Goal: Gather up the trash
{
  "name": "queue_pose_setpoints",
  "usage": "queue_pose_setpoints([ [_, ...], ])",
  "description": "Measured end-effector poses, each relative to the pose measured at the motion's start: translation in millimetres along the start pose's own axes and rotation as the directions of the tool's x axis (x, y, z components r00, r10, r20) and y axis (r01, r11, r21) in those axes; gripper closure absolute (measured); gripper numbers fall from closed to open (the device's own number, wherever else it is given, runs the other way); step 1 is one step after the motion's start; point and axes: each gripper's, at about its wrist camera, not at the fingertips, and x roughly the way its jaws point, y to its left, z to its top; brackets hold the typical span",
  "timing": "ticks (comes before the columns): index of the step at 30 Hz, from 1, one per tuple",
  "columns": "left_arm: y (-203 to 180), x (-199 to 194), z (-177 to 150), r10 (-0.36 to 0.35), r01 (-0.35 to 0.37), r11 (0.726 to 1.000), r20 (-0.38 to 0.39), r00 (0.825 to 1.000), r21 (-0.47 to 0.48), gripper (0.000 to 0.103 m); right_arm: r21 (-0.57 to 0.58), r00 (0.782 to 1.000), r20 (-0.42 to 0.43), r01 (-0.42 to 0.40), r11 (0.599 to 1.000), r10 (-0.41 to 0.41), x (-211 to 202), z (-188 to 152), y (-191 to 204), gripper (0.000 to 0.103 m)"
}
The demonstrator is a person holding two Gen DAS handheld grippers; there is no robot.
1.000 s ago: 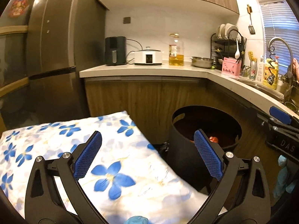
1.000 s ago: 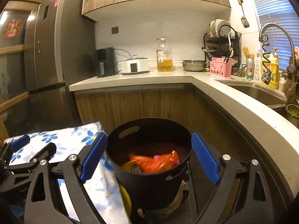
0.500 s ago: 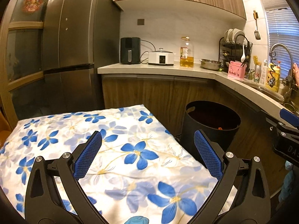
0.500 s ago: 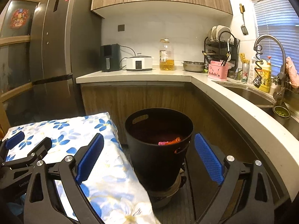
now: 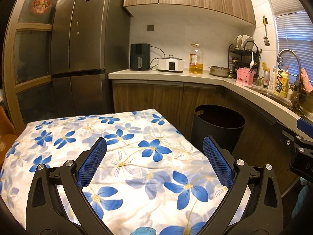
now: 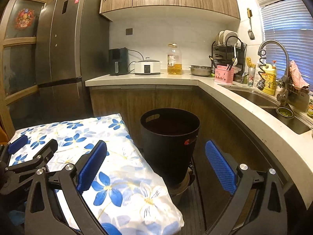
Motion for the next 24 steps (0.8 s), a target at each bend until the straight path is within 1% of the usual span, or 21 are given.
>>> queue_pose_setpoints([
  [12,10.7,-27.8,-6.9,0.006,-0.006,1.0,0.011,1.0,-0.01,0.006,-0.012,1.0,0.019,0.003,1.0,-0.003,-26.2,-4.7,10.3,0.006],
  [24,15.0,-35.6,-5.5,0.013,-0.012,1.0,0.027,1.0,-0.022,0.006,-0.018,0.999,0.034,-0.001,1.0,0.001,-33.6,-4.3,15.8,0.006],
])
